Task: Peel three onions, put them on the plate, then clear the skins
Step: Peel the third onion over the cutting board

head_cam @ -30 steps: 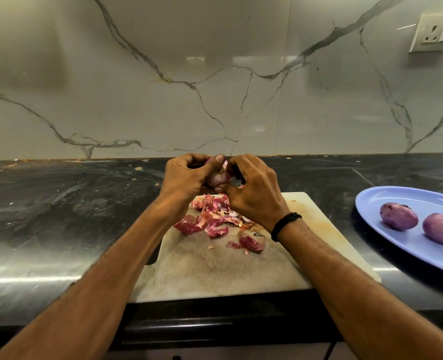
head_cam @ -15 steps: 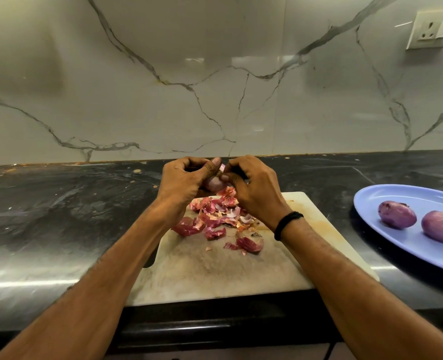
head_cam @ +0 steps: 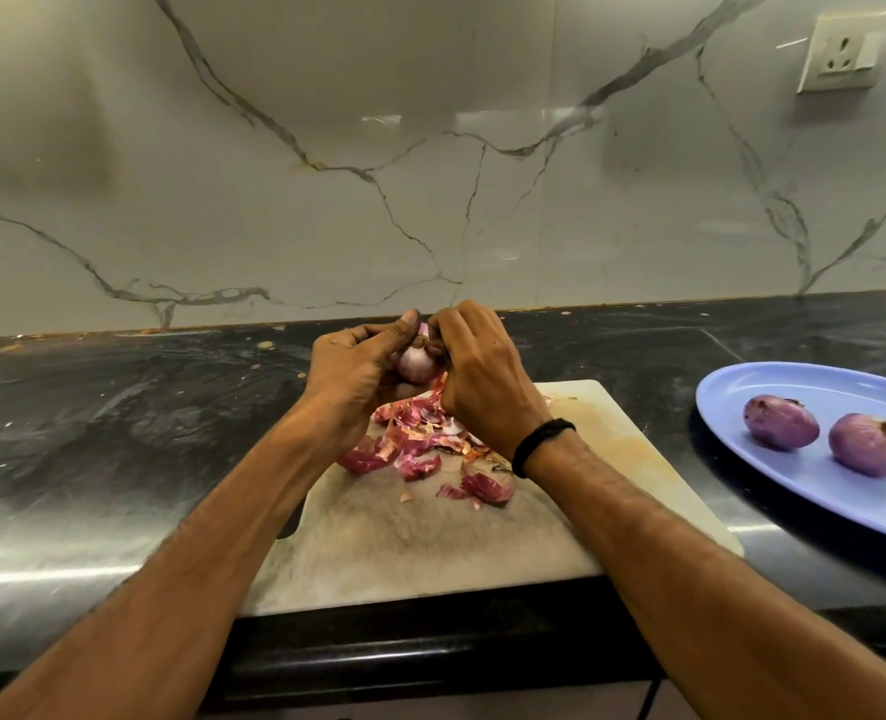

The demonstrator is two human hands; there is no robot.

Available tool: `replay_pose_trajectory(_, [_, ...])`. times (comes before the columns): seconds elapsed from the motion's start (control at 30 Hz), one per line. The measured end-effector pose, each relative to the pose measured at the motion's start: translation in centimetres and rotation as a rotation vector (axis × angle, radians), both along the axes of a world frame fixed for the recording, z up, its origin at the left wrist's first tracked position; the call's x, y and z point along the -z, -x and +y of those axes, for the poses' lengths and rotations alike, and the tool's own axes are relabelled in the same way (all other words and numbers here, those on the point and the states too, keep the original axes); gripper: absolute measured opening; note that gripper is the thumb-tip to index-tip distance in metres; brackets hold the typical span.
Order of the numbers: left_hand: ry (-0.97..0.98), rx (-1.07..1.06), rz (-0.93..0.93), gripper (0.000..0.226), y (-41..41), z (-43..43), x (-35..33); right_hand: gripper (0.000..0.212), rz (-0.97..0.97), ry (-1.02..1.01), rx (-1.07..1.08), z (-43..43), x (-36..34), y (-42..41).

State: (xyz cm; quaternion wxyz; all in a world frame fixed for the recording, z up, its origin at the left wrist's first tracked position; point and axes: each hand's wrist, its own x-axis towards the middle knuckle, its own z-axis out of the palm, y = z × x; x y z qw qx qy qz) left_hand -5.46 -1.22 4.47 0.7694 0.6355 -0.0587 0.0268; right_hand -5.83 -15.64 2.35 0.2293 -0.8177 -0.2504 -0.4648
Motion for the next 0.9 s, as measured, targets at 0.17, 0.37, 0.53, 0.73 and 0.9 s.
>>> replay_pose_trajectory(0.17, [0.138, 0.09, 0.068, 0.043, 0.4, -0.4, -0.3, 0.022, -0.086, -0.049, 0.014, 0.1, -0.3, 0.1])
replay_pose_trajectory(0.37, [0.344, -0.003, 0.098, 0.038, -0.3, 0.4, -1.3, 0.021, -0.074, -0.038, 0.019, 0.5, 0.0, 0.1])
replay_pose_trajectory(0.53, [0.305, -0.019, 0.054, 0.039, -0.1, 0.3, -1.3, 0.042, 0.014, -0.181, -0.021, 0.0, -0.8, 1.1])
replay_pose_trajectory(0.73, [0.235, -0.026, 0.042, 0.043, 0.1, -0.2, -1.0, 0.021, -0.046, -0.193, 0.017, -0.4, -0.6, 0.6])
replay_pose_trajectory(0.9, [0.204, -0.03, 0.031, 0.03, 0.2, -0.1, -0.9, 0.013, -0.053, -0.191, -0.017, -0.3, 0.0, -0.1])
